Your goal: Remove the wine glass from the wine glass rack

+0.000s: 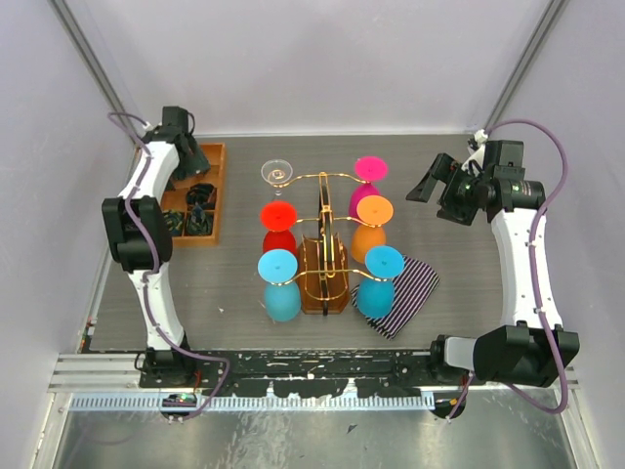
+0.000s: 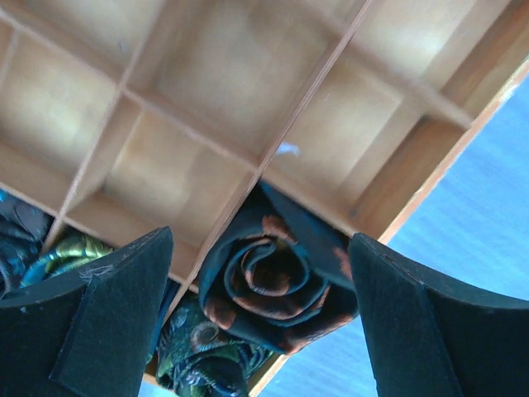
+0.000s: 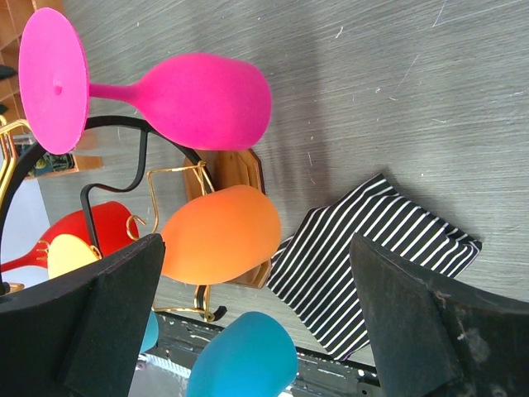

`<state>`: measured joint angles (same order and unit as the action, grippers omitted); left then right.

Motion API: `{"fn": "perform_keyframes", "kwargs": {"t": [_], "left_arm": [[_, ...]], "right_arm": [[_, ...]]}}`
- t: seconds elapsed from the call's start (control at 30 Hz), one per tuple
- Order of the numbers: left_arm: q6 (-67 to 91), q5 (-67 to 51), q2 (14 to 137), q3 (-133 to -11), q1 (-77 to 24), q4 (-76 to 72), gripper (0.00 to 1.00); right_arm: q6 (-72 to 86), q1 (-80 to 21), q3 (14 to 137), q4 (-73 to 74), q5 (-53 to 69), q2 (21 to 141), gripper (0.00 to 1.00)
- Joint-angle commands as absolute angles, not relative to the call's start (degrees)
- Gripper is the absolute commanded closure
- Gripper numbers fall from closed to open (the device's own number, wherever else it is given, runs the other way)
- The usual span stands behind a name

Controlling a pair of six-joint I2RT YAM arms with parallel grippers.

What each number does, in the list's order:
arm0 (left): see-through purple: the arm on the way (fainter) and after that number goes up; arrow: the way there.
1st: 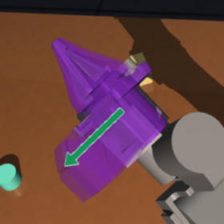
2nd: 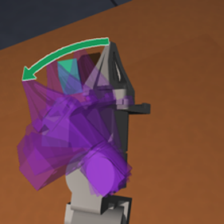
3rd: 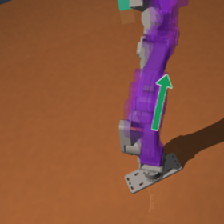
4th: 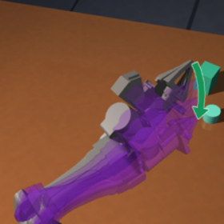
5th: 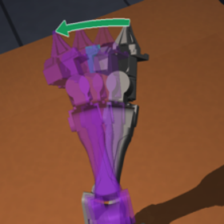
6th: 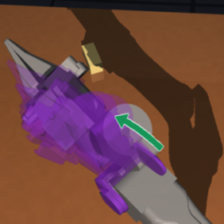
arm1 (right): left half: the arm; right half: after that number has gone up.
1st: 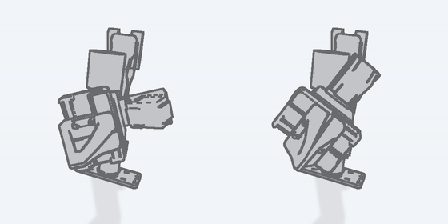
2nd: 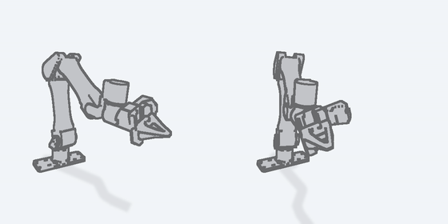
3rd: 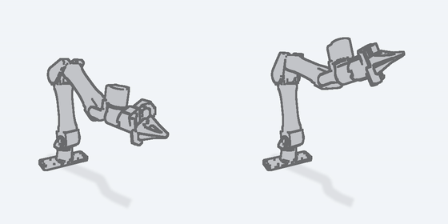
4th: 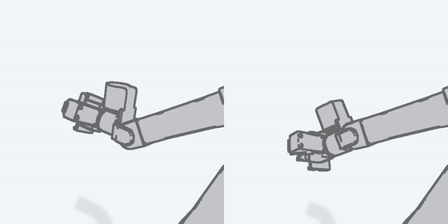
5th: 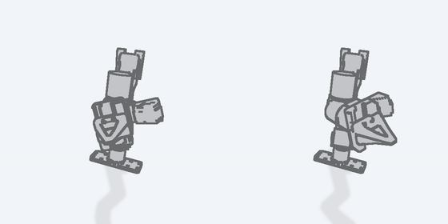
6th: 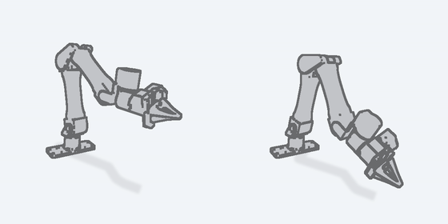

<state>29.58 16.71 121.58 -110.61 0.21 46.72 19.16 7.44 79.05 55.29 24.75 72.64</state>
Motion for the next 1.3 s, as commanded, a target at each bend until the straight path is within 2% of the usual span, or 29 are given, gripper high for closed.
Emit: {"fn": "perform_keyframes", "kwargs": {"t": [0.0, 0.13, 0.23, 0.43, 0.53, 0.9, 1.03, 1.27], "left_arm": [[30.7, 13.4, 122.1, -106.8, 0.1, 52.3, 0.05], [30.0, 13.0, 121.0, -102.9, 0.1, 50.5, 0.05], [29.3, 13.5, 124.5, -105.9, 0.4, 52.2, 0.05], [29.0, 14.8, 133.6, -115.4, 4.1, 56.3, 0.04], [29.3, 13.4, 136.1, -118.1, 7.2, 56.6, 0.05], [31.2, 5.7, 130.4, -122.1, 9.9, 56.2, 0.10], [32.0, 3.4, 126.2, -119.3, 9.5, 54.8, 0.10], [33.3, -2.1, 123.0, -117.5, 8.6, 54.7, 0.12]], "right_arm": [[18.3, 7.2, 79.3, 52.8, 25.5, 72.1, 0.01], [19.1, 7.1, 78.1, 51.8, 25.9, 71.8, 0.01], [19.6, 7.0, 77.7, 52.0, 24.7, 72.2, 0.00], [20.2, 6.8, 78.0, 58.3, 4.8, 71.8, 0.01], [21.7, 7.4, 75.0, 57.8, 1.0, 70.3, 0.01], [23.5, 3.3, 60.9, 61.2, 20.0, 70.7, 0.01], [26.7, 2.8, 55.6, 58.9, 28.2, 68.0, 0.01], [30.5, 0.8, 46.4, 52.9, 28.8, 71.0, 0.01]]}}
